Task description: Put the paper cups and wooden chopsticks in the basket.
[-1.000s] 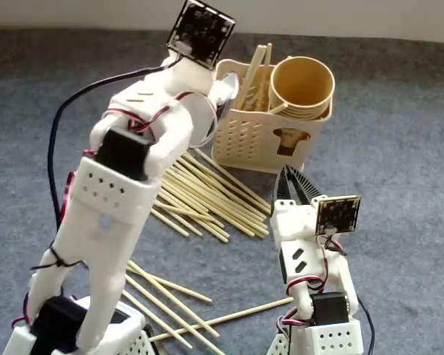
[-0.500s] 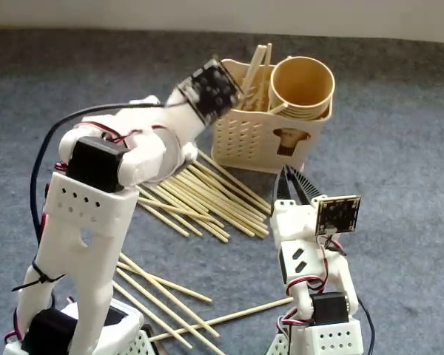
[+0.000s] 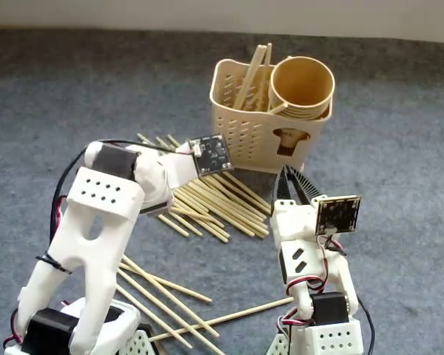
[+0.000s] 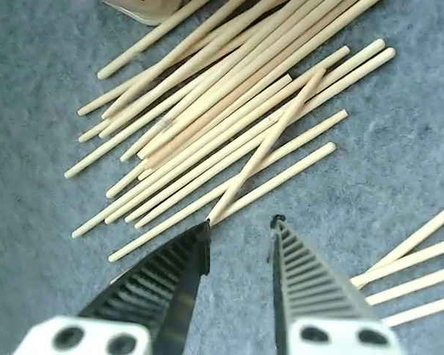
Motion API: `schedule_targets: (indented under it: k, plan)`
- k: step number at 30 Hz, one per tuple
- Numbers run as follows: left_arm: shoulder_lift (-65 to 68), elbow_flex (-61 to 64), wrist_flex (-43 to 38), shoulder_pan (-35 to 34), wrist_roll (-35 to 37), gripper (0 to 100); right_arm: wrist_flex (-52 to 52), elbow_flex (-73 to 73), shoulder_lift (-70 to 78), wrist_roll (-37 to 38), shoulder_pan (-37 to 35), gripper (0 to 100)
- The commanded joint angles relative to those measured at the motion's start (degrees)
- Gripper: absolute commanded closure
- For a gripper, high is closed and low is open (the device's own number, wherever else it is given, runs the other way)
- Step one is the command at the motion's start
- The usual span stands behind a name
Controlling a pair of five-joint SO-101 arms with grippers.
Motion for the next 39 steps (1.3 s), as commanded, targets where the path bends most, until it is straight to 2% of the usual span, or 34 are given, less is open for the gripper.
schedule_targets:
  k: [1,6,13,32,39]
  plan:
    - [-1.6,3.0,-4.7,-1.4,-1.0,84,-0.7,7.1,-0.4,0.8,0.7,99.2]
    - [4.9,3.3,-6.7,-1.1,-2.7,85,-0.7,7.1,-0.4,0.8,0.6,99.2]
    - [18.1,-3.5,-6.2,-0.9,-2.7,86,-0.7,7.1,-0.4,0.8,0.6,99.2]
    - [37.7,-15.0,-6.6,-0.7,-3.0,87,-0.7,7.1,-0.4,0.8,0.6,99.2]
    - [40.5,-14.9,-6.3,-0.2,-3.0,93,-0.7,7.1,-0.4,0.8,0.6,99.2]
